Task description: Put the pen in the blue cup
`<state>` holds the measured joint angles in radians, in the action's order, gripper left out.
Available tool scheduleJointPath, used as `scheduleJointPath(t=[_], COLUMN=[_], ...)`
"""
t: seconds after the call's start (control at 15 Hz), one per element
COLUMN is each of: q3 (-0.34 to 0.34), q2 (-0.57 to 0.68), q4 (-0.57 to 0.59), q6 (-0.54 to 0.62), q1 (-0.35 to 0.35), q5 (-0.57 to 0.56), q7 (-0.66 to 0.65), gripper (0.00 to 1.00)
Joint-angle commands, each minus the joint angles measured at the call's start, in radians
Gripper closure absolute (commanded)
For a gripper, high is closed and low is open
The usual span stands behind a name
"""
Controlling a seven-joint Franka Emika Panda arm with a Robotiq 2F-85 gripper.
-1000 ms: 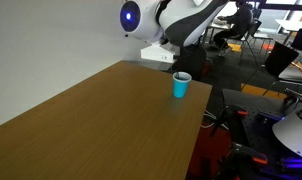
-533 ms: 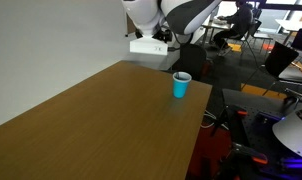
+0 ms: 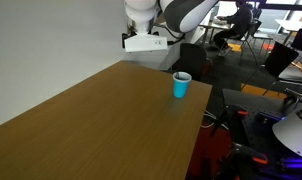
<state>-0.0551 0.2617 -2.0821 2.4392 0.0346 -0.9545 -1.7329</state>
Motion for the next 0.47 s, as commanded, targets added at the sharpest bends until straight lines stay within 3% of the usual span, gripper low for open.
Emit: scheduleJointPath(t=[0.0, 0.13, 0.4], q3=[-0.019, -0.022, -0.022], q2=[0.0, -0.001, -0.001], q4=[-0.001, -0.002, -0.004], q6=[0.034, 0.064, 0.067], q1=[-0.018, -0.019, -0.019], q5=[0.051, 0.093, 0.094], q7=[0.072, 0.144, 0.147], gripper=[0.0, 0.0, 0.0])
